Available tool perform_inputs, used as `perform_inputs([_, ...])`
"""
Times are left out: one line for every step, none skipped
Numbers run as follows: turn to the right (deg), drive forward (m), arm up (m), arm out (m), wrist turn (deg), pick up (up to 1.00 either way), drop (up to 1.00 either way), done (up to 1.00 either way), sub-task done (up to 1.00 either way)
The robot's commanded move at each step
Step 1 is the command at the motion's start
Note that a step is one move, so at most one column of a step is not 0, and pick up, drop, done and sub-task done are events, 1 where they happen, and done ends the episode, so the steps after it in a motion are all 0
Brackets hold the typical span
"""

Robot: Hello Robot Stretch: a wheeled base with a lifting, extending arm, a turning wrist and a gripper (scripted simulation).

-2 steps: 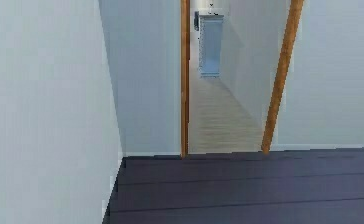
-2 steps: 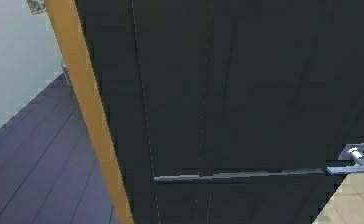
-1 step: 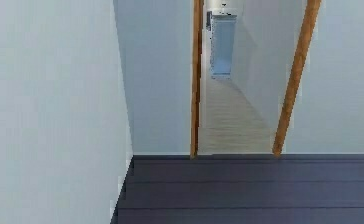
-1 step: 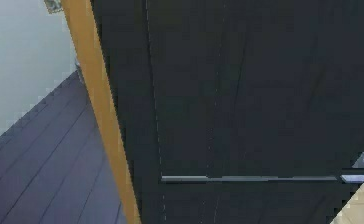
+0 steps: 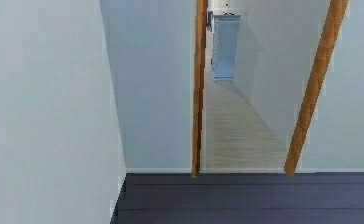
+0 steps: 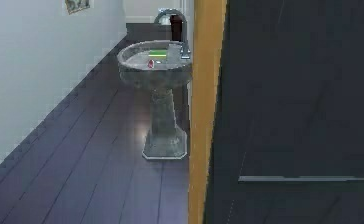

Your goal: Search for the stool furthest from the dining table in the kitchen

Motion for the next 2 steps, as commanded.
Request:
perform_inputs([45.0, 0.00, 0.00, 0.00, 0.0, 0.00, 0.00, 0.00, 0.00])
perform_inputs([3.0, 0.00, 0.00, 0.00, 0.0, 0.00, 0.00, 0.00, 0.00])
